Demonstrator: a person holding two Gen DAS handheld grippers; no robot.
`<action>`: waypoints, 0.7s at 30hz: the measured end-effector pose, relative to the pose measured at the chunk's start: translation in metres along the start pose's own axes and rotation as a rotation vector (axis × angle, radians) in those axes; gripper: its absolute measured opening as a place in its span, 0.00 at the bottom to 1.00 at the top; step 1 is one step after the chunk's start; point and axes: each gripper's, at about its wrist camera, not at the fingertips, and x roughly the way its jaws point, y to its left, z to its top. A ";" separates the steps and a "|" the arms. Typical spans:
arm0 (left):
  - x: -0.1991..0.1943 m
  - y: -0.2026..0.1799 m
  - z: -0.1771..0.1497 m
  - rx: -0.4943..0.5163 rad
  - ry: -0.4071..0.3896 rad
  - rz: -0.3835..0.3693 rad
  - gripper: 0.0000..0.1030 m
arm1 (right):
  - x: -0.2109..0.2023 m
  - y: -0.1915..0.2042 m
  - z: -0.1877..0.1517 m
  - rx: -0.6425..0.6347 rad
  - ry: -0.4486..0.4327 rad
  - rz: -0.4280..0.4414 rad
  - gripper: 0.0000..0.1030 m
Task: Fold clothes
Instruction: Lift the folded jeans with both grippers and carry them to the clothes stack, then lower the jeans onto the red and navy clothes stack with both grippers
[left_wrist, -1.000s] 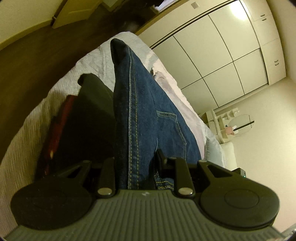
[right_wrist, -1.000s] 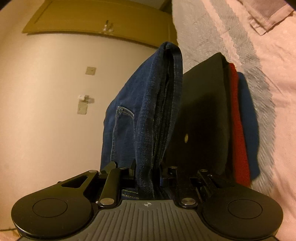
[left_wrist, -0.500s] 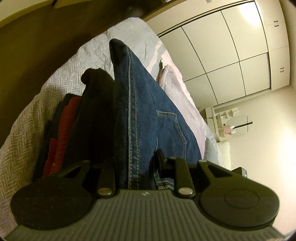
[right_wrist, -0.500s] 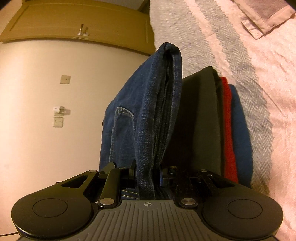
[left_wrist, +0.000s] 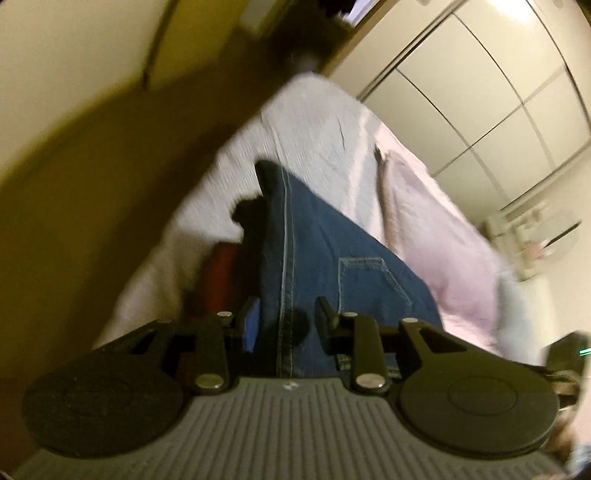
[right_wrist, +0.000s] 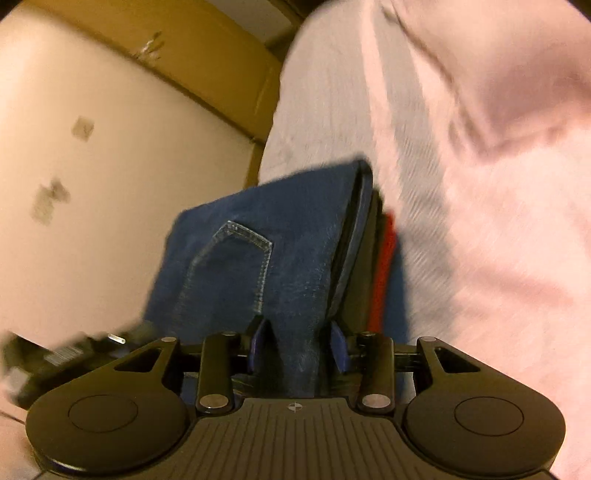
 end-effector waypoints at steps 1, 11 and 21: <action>-0.010 -0.008 -0.004 0.031 -0.013 0.009 0.21 | -0.007 0.007 -0.005 -0.056 -0.025 -0.021 0.39; -0.020 -0.057 -0.078 0.323 0.038 0.102 0.15 | -0.015 0.051 -0.091 -0.617 -0.091 -0.003 0.39; 0.015 -0.020 -0.122 0.319 0.008 0.211 0.15 | 0.053 0.038 -0.137 -0.736 -0.091 0.011 0.38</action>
